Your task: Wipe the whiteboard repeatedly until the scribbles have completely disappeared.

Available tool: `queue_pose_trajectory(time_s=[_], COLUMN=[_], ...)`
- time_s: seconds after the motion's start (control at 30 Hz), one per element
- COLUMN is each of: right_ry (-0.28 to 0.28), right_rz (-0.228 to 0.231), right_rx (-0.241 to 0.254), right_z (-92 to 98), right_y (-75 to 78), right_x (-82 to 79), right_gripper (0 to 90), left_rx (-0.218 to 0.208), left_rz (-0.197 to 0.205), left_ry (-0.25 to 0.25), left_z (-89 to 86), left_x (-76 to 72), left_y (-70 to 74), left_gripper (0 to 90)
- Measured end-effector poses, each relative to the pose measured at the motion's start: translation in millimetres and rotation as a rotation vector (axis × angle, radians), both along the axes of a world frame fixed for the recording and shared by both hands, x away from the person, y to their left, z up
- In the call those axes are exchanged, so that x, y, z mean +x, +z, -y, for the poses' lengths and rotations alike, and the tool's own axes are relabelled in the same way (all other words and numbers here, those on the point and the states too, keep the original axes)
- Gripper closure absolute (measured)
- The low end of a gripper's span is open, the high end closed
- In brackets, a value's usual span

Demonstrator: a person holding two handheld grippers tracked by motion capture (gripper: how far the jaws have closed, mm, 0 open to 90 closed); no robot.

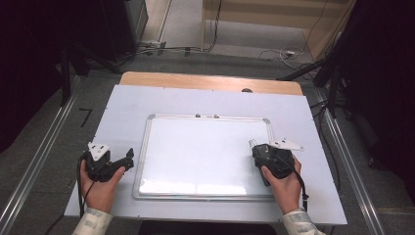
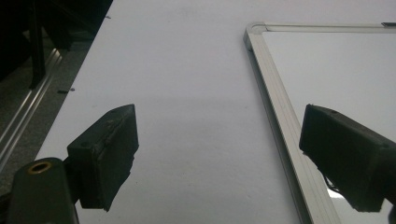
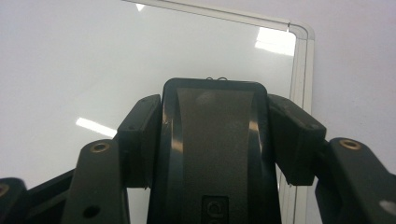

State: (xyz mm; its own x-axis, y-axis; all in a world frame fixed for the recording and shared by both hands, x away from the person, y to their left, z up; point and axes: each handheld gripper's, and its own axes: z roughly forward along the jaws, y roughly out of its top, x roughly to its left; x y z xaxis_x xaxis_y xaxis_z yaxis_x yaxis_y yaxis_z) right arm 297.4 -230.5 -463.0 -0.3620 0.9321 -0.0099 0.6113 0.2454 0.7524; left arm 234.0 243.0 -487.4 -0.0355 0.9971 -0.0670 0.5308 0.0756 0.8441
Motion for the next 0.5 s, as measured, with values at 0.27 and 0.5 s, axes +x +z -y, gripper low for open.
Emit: queue_pose_trajectory(time_s=[0.27,0.5], right_ry=[0.027,0.056], right_rz=[-0.003,-0.007], right_rx=[-0.012,-0.026], right_z=[-7.3,-14.9], right_y=[-2.9,-7.7], right_x=[0.3,1.2], right_gripper=[38.4,38.5], left_rx=[0.001,0.003], left_rz=[0.0,-0.002], left_ry=[-0.001,-0.001], left_z=[0.1,-0.2], left_x=[-0.8,-0.9], left_y=[-0.1,-0.2], left_gripper=[12.5,12.4])
